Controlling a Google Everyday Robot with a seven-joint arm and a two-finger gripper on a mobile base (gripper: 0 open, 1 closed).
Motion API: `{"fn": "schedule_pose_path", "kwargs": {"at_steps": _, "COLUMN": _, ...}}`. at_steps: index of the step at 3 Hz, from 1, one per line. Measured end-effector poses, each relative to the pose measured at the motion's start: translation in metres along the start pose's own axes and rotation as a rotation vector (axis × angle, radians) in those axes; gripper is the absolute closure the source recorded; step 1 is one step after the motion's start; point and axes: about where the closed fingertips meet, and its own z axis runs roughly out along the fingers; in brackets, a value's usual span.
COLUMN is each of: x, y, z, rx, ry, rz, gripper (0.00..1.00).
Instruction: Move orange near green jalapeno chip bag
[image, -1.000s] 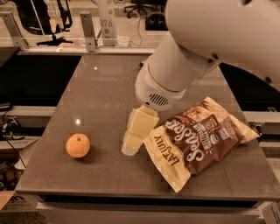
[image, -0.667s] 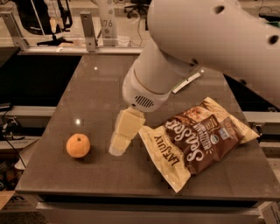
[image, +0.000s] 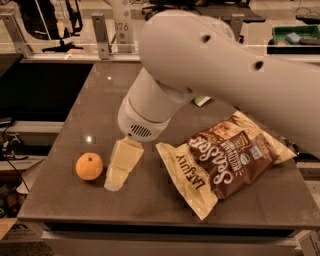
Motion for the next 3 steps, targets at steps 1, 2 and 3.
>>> {"fn": "schedule_pose_path", "kwargs": {"at_steps": 1, "x": -0.008, "y": 0.01, "z": 0.02, "rx": -0.027, "ry": -0.001, "rz": -0.005, "gripper": 0.0}}
{"fn": "schedule_pose_path", "kwargs": {"at_steps": 2, "x": -0.018, "y": 0.017, "z": 0.036, "rx": -0.041, "ry": -0.007, "rz": -0.013, "gripper": 0.0}}
{"fn": "schedule_pose_path", "kwargs": {"at_steps": 3, "x": -0.027, "y": 0.019, "z": 0.043, "rx": -0.044, "ry": -0.015, "rz": -0.021, "gripper": 0.0}}
